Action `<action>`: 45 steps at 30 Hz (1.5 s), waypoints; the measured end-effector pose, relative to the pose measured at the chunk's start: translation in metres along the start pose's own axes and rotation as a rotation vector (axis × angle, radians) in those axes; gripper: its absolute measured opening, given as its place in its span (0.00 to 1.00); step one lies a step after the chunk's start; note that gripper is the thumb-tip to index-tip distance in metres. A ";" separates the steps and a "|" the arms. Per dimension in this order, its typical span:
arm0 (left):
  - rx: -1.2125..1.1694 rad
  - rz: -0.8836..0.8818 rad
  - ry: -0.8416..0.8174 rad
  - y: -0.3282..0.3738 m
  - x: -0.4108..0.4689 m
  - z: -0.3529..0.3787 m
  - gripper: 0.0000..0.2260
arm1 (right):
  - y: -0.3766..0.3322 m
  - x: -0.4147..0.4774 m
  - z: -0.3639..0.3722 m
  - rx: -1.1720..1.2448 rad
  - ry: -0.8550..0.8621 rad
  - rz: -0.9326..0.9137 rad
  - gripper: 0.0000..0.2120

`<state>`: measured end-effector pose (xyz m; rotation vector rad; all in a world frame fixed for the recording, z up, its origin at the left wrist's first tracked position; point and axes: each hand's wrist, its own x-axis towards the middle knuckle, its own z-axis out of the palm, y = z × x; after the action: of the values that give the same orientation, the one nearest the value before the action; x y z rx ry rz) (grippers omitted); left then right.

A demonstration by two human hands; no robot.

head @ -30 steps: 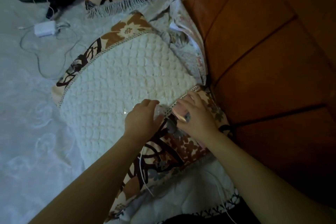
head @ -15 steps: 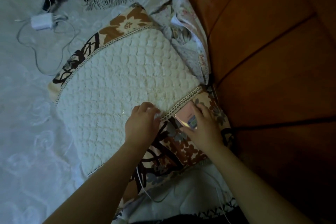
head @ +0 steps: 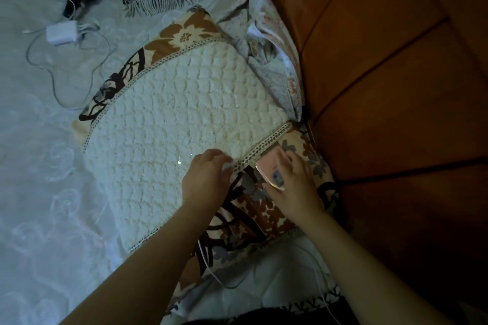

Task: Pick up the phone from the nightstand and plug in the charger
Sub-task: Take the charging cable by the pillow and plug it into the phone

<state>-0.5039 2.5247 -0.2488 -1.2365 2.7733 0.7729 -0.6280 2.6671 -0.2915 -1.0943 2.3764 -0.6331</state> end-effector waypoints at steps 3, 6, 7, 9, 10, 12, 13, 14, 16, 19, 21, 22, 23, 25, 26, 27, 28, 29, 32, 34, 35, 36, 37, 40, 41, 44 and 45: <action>-0.135 -0.050 -0.012 0.004 -0.007 -0.015 0.08 | -0.011 -0.012 -0.011 0.052 0.027 0.000 0.38; -0.179 -0.023 -0.013 0.009 -0.018 -0.037 0.08 | -0.028 -0.027 -0.027 0.091 0.077 -0.065 0.37; -0.185 0.001 -0.005 0.010 -0.022 -0.045 0.08 | -0.034 -0.032 -0.033 0.104 0.095 -0.078 0.36; -0.210 0.050 0.024 0.013 -0.032 -0.064 0.08 | -0.049 -0.044 -0.046 0.131 0.136 -0.093 0.35; -0.226 0.074 0.042 0.014 -0.037 -0.074 0.08 | -0.057 -0.050 -0.053 0.141 0.159 -0.094 0.35; -0.254 0.125 0.072 0.016 -0.048 -0.094 0.08 | -0.075 -0.064 -0.065 0.146 0.209 -0.094 0.34; -0.264 0.151 0.083 0.017 -0.054 -0.103 0.08 | -0.084 -0.072 -0.070 0.153 0.232 -0.098 0.34; -0.274 0.177 0.093 0.017 -0.060 -0.113 0.09 | -0.094 -0.079 -0.075 0.168 0.252 -0.107 0.33; -0.295 0.233 0.124 0.015 -0.073 -0.132 0.09 | -0.113 -0.095 -0.082 0.197 0.295 -0.135 0.34; -0.332 0.349 0.175 0.011 -0.093 -0.156 0.09 | -0.139 -0.120 -0.088 0.248 0.304 -0.133 0.34; -0.362 0.445 0.171 0.007 -0.105 -0.170 0.08 | -0.153 -0.136 -0.089 0.279 0.304 -0.143 0.34; -0.369 0.490 0.166 0.005 -0.110 -0.176 0.07 | -0.159 -0.144 -0.088 0.288 0.313 -0.150 0.34; -0.371 0.530 0.164 0.003 -0.115 -0.181 0.07 | -0.164 -0.152 -0.088 0.296 0.324 -0.154 0.34; -0.371 0.600 0.169 -0.001 -0.123 -0.191 0.07 | -0.174 -0.167 -0.087 0.303 0.340 -0.152 0.34; -0.370 0.630 0.170 -0.004 -0.126 -0.195 0.08 | -0.179 -0.173 -0.086 0.297 0.347 -0.148 0.34; -0.368 0.657 0.167 -0.006 -0.128 -0.199 0.08 | -0.184 -0.179 -0.086 0.293 0.356 -0.146 0.34; -0.365 0.680 0.161 -0.008 -0.130 -0.203 0.08 | -0.190 -0.185 -0.085 0.297 0.367 -0.145 0.34; -0.360 0.702 0.153 -0.010 -0.132 -0.206 0.08 | -0.196 -0.190 -0.085 0.312 0.379 -0.141 0.34; -0.345 0.757 0.115 -0.014 -0.136 -0.215 0.08 | -0.211 -0.203 -0.085 0.253 0.397 -0.115 0.34; -0.348 0.791 0.090 -0.014 -0.139 -0.220 0.08 | -0.219 -0.211 -0.086 0.189 0.396 -0.106 0.35; -0.348 0.807 0.084 -0.015 -0.140 -0.222 0.08 | -0.223 -0.214 -0.087 0.177 0.396 -0.110 0.35; -0.344 0.823 0.079 -0.015 -0.142 -0.224 0.08 | -0.226 -0.217 -0.088 0.163 0.396 -0.114 0.35; -0.341 0.842 0.074 -0.015 -0.143 -0.226 0.08 | -0.229 -0.220 -0.089 0.144 0.396 -0.116 0.35; -0.349 0.886 0.055 -0.014 -0.147 -0.229 0.08 | -0.235 -0.226 -0.089 0.109 0.395 -0.120 0.34; -0.351 0.898 0.046 -0.014 -0.149 -0.229 0.08 | -0.236 -0.229 -0.088 0.102 0.400 -0.117 0.34; -0.342 0.921 0.031 -0.015 -0.154 -0.228 0.09 | -0.238 -0.235 -0.085 0.085 0.408 -0.111 0.34; -0.341 0.922 0.027 -0.014 -0.155 -0.228 0.09 | -0.238 -0.236 -0.084 0.082 0.407 -0.108 0.34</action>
<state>-0.3443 2.5242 -0.0233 0.1436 3.2615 1.2799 -0.3988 2.7325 -0.0410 -1.1527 2.6079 -1.0712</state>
